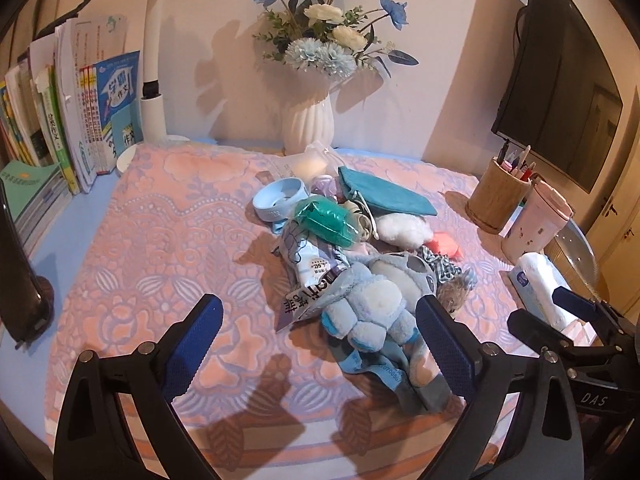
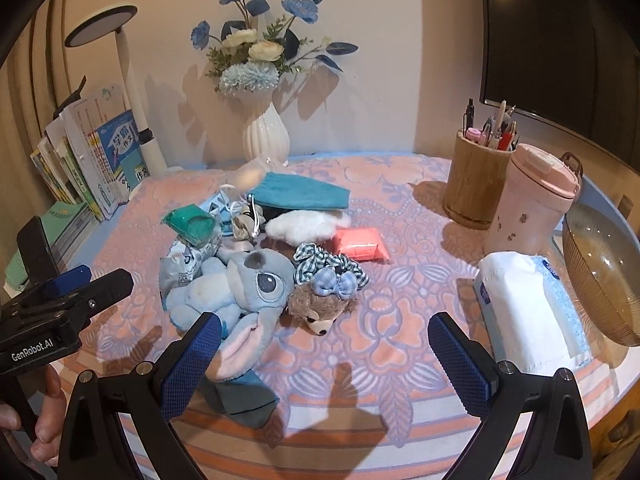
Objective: Organize books
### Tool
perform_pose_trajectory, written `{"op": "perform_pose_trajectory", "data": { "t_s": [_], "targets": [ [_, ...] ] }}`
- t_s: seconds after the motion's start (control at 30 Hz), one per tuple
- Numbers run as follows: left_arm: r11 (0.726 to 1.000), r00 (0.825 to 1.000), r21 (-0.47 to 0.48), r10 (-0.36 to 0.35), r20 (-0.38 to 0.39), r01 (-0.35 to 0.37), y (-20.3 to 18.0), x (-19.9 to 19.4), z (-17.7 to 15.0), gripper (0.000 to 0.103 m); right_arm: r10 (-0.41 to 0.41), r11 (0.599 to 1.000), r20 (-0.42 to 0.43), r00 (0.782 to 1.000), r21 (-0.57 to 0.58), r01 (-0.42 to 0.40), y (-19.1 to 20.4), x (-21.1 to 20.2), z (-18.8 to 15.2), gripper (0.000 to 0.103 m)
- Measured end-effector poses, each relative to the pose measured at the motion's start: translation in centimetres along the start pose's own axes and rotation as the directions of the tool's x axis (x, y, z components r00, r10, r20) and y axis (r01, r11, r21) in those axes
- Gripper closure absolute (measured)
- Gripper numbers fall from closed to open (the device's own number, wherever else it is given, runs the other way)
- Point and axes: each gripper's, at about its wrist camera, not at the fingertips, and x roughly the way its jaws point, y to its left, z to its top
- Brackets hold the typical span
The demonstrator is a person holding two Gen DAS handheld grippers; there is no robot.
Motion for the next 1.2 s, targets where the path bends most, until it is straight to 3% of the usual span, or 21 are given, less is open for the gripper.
{"op": "perform_pose_trajectory", "data": {
  "t_s": [1.2],
  "targets": [
    [0.999,0.999,-0.03,-0.044,-0.009,0.044,0.07,0.46,0.08,0.006,-0.011,0.999,-0.012,1.0,-0.04,0.01,0.54,0.7,-0.12,0.0]
  ]
}}
